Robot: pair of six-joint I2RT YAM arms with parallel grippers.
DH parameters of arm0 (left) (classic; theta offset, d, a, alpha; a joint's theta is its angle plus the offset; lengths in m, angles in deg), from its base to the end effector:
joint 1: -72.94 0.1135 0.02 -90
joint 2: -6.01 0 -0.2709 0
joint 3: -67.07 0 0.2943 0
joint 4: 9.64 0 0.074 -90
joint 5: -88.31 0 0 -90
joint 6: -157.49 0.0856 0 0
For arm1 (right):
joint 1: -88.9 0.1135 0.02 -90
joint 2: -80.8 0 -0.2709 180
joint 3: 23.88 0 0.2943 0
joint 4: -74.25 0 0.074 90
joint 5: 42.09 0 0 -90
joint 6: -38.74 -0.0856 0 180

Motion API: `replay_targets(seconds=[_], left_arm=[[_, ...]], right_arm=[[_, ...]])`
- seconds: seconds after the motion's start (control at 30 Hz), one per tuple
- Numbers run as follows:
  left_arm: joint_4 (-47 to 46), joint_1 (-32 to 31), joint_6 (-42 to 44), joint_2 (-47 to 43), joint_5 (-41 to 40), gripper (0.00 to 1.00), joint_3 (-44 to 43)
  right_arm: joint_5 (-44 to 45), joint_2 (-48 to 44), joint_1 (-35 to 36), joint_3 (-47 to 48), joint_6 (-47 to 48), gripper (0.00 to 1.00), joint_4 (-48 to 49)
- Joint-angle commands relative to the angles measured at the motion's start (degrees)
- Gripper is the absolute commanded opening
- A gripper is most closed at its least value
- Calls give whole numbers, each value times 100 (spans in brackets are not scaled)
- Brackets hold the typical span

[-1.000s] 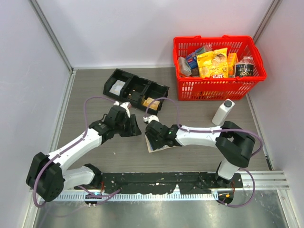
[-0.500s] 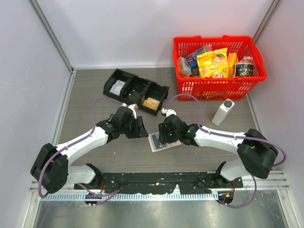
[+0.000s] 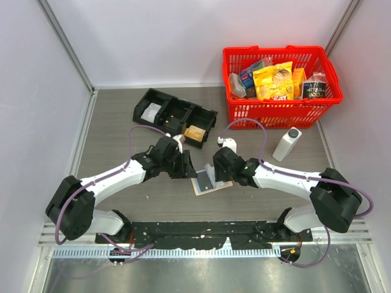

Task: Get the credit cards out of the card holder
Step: Remove the credit card from the card holder.

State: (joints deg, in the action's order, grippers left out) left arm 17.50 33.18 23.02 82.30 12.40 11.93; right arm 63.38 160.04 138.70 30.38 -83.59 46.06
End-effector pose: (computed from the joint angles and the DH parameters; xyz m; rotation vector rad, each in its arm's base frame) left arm 0.2440 -0.2301 0.1533 0.0155 2.6161 -0.9072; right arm 0.2304 0.2373 0.1301 -0.2648 2.4595 0.2874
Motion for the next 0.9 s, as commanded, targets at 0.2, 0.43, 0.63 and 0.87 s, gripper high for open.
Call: replay_targets(seconds=[0.2,0.43,0.63,0.87], left_arm=[[-413,-268,-27,562,296,43,-593],[-421,-312,17,729,244,40,-620],[-439,-295,52,861,191,35,-611],[-465,-303,114,1045,182,30,-593]], right_arm=[[1125,-14,-155,232,-422,51,-1072],[644,-619,-155,417,-54,52,-793],[-1035,-920,-233,197,96,48,710],[-2257,-225,-1005,-294,-333,40,1194]])
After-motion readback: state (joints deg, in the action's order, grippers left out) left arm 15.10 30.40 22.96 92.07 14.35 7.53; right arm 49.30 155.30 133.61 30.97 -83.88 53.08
